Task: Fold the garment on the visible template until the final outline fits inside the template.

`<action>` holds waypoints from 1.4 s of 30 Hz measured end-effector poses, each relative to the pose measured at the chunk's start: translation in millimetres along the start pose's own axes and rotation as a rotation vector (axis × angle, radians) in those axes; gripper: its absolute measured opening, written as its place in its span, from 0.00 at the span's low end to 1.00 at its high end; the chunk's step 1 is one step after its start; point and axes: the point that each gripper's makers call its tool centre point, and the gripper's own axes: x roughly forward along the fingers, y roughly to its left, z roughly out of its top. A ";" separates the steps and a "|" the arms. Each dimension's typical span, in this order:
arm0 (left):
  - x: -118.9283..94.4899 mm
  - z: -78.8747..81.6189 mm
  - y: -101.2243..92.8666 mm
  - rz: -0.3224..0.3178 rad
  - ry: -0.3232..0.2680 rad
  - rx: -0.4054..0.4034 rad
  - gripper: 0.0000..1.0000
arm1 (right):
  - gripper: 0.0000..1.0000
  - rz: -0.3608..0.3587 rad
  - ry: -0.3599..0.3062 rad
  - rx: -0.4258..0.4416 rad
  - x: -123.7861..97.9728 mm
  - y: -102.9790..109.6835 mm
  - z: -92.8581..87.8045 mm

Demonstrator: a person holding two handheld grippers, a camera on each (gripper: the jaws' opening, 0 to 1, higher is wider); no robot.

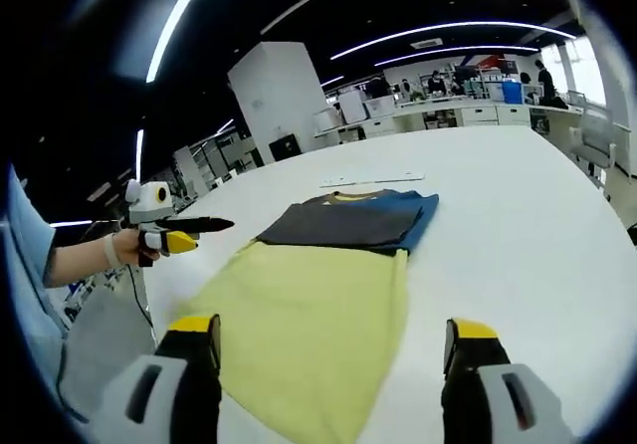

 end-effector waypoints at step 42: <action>-101.9 -116.5 -2.3 0.020 0.250 -0.152 0.61 | 0.50 0.043 0.233 -0.016 -29.3 8.2 -84.6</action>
